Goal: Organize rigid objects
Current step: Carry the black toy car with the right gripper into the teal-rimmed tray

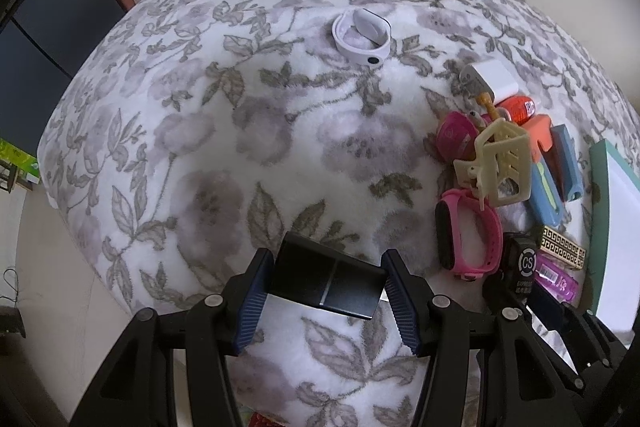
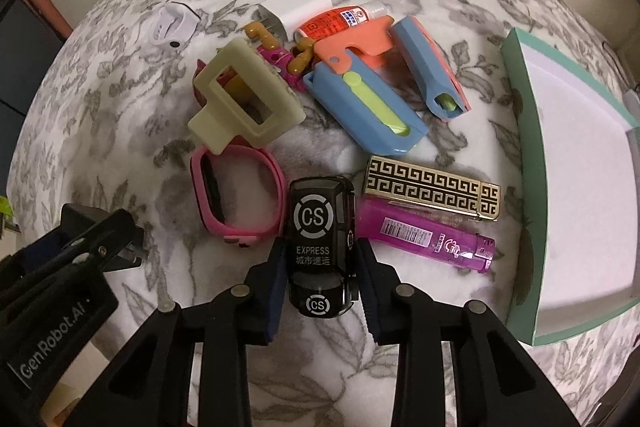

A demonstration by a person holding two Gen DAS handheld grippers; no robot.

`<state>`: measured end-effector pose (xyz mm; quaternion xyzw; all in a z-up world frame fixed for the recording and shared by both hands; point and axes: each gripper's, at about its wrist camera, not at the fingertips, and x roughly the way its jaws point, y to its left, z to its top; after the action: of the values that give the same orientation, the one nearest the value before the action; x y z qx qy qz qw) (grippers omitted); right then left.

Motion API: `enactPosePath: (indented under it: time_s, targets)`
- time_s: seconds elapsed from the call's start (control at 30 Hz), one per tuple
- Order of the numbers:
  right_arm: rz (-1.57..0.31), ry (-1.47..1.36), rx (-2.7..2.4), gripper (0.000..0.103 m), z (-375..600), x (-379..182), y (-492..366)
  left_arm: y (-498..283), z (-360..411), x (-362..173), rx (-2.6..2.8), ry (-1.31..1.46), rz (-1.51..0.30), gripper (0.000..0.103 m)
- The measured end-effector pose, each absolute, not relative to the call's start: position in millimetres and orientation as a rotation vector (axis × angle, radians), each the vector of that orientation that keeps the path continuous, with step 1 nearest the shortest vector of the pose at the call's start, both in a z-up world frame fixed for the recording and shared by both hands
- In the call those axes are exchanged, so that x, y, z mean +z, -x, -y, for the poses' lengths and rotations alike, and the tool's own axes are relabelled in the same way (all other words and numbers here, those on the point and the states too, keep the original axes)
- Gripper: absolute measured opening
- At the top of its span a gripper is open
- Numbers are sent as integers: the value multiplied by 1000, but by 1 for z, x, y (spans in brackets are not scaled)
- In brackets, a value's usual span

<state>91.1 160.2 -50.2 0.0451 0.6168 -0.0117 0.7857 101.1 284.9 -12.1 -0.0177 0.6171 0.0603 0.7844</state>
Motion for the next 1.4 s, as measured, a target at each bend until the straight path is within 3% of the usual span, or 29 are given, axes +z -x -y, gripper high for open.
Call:
enactPosePath:
  time_s: [0.57, 0.97, 1.4]
  targets:
    - [-1239, -258, 43, 34, -107, -1, -63, -101, -274, 5, 121, -9, -1283, 59]
    - [-1139, -276, -120, 34, -15, 20, -51, -102, -241, 26, 43, -4, -1235, 59]
    - [-1082, -246, -288, 35, 82, 37, -50, -108, -122, 48, -186, -111, -1211, 59]
